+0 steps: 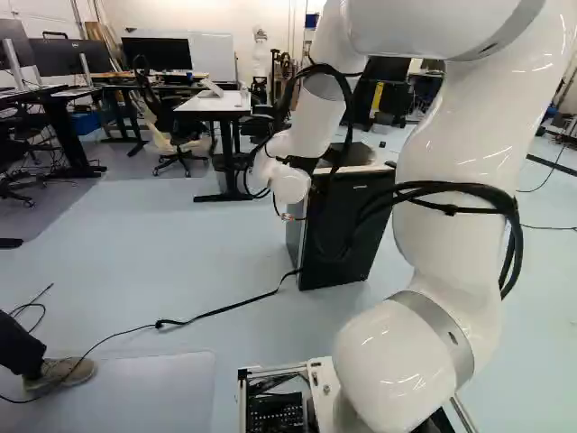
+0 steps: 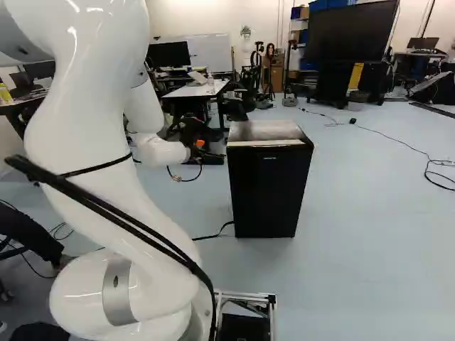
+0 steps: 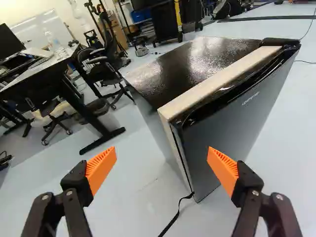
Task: Open the fridge door
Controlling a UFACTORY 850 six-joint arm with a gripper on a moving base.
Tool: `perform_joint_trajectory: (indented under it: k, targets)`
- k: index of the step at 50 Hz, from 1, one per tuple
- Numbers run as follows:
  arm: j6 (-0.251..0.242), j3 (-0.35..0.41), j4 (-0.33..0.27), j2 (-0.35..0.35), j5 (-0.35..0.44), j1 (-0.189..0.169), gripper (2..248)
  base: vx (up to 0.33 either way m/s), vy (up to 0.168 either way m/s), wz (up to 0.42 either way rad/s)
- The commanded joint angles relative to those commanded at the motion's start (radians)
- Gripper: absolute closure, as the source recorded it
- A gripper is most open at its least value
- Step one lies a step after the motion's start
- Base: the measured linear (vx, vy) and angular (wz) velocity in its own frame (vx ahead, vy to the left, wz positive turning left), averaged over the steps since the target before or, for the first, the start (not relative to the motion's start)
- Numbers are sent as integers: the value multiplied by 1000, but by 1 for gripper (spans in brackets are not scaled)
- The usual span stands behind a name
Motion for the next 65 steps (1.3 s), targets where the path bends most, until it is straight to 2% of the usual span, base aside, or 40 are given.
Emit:
perform_joint_trajectory:
  k: [28, 51, 65]
  targets:
    - [0, -41, 177, -70, 47, 10, 3, 0, 0, 0]
    - [0, -61, 189, -144, 50, 10, 3, 0, 0, 0]
    - [0, -75, 189, -160, 50, 8, 3, 0, 0, 0]
